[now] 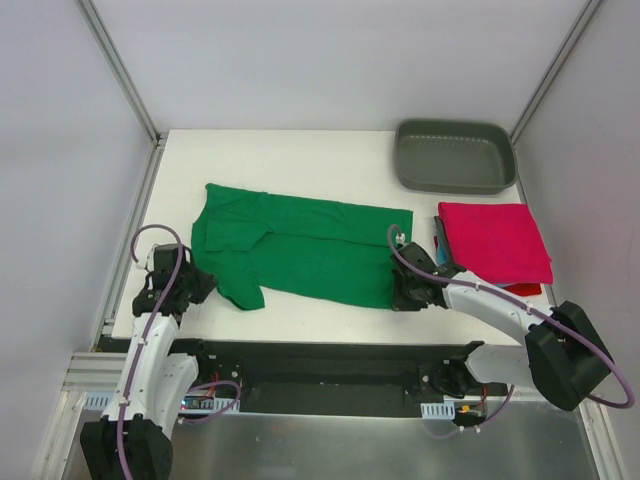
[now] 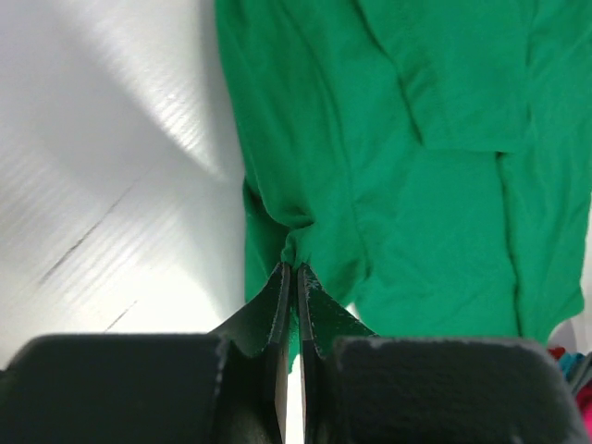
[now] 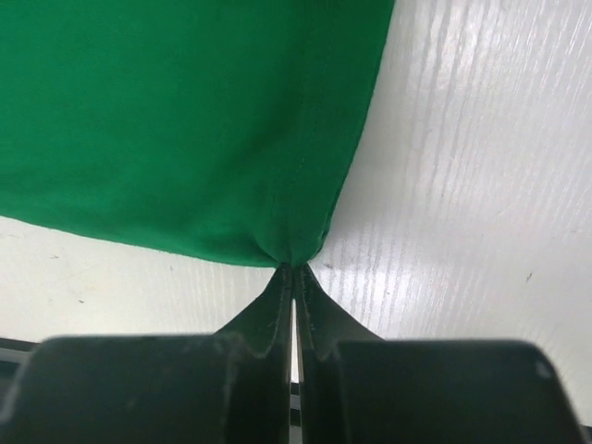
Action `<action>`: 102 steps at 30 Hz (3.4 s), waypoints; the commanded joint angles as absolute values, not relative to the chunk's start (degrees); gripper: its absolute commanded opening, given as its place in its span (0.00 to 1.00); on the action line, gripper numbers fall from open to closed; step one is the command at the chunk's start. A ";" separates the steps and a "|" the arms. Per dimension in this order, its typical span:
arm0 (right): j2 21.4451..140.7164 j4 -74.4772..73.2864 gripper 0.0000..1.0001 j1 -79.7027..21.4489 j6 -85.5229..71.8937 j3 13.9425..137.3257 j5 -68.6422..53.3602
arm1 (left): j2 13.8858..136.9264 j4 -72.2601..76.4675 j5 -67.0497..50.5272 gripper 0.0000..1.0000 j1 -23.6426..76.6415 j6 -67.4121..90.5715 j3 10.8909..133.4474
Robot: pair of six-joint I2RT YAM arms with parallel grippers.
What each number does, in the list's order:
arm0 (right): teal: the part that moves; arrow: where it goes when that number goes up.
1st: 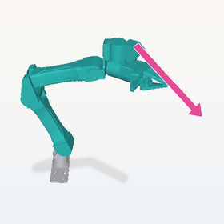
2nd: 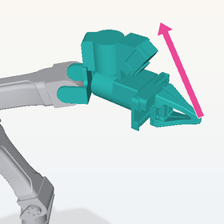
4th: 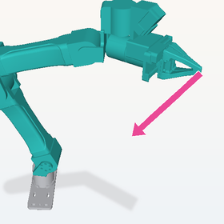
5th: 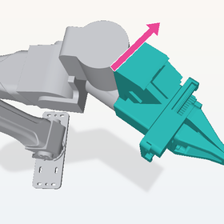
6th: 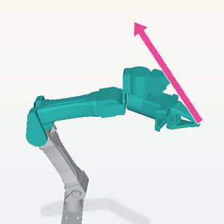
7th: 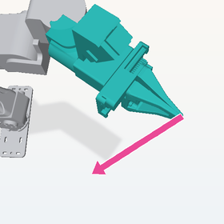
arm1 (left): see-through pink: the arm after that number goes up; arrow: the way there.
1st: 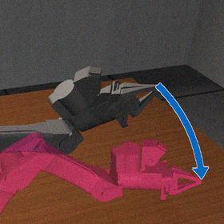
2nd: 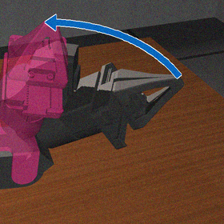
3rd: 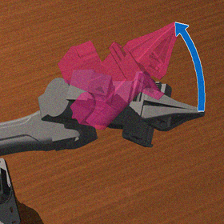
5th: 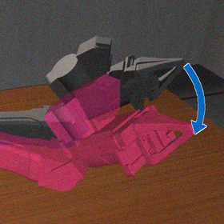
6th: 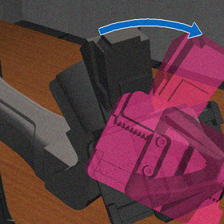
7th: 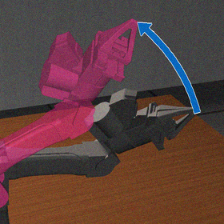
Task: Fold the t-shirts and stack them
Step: Grap the side of the flattened tshirt closest away from the robot with both arms, then fold the other side of the tshirt into a rectangle
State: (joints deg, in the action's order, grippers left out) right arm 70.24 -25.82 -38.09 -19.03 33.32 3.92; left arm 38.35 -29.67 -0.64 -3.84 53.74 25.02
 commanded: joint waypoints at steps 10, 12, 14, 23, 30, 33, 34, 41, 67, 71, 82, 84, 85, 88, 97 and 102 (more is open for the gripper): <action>68.90 -25.49 0.00 -37.27 -11.52 41.30 9.67 | 47.36 -20.92 -4.75 0.00 -3.96 55.11 35.24; 69.69 -25.40 0.00 -36.57 -10.90 42.88 10.19 | 49.21 -20.22 -4.57 0.00 -4.04 54.93 36.56; 70.83 -25.58 0.00 -35.43 -10.20 44.55 10.46 | 51.32 -19.43 -4.57 0.00 -4.04 54.76 38.05; 75.32 -25.14 0.00 -29.45 -7.56 50.18 8.70 | 62.21 -16.17 -4.92 0.00 -4.04 54.58 45.78; 79.01 -24.35 0.01 -26.28 -6.15 52.99 7.12 | 70.65 -15.91 -1.41 0.00 -4.04 55.28 53.25; 80.77 -24.17 0.00 -25.05 -6.07 53.79 6.42 | 73.82 -15.91 -0.70 0.00 -4.04 55.46 55.45; 81.38 -24.00 0.00 -24.70 -6.15 53.88 6.16 | 74.70 -15.91 -0.53 0.00 -3.96 55.28 56.24; 84.11 -23.38 0.00 -23.29 -5.98 54.75 4.83 | 79.80 -15.91 -0.35 0.00 -3.96 53.88 60.46; 93.18 -27.77 0.48 -19.86 -7.21 65.74 11.87 | 109.23 -20.19 -0.61 0.53 -4.04 49.67 85.41; 86.07 -25.93 0.96 -19.95 -3.70 62.59 8.89 | 108.38 -23.82 -0.36 0.99 -3.87 45.80 87.37; 74.89 -17.14 0.96 -20.13 -0.44 50.02 -13.18 | 88.25 -24.08 -4.56 0.99 1.74 39.73 62.51; 73.31 -17.66 0.96 -20.13 1.13 48.70 -14.23 | 86.84 -23.56 -6.14 0.99 3.42 39.64 59.95; 72.60 -17.67 0.96 -20.04 1.23 48.08 -14.33 | 86.40 -23.38 -6.41 0.99 4.47 39.64 59.42; 71.20 -19.24 0.96 -20.13 1.67 46.85 -13.54 | 86.74 -23.12 -5.45 0.99 6.41 40.07 58.62; 67.77 -23.38 0.96 -20.04 3.16 44.65 -6.60 | 91.84 -23.11 -5.63 0.59 6.50 40.25 60.56; 66.71 -24.26 0.96 -19.95 3.16 44.56 -3.87 | 93.78 -23.12 -6.06 0.36 6.42 39.82 62.04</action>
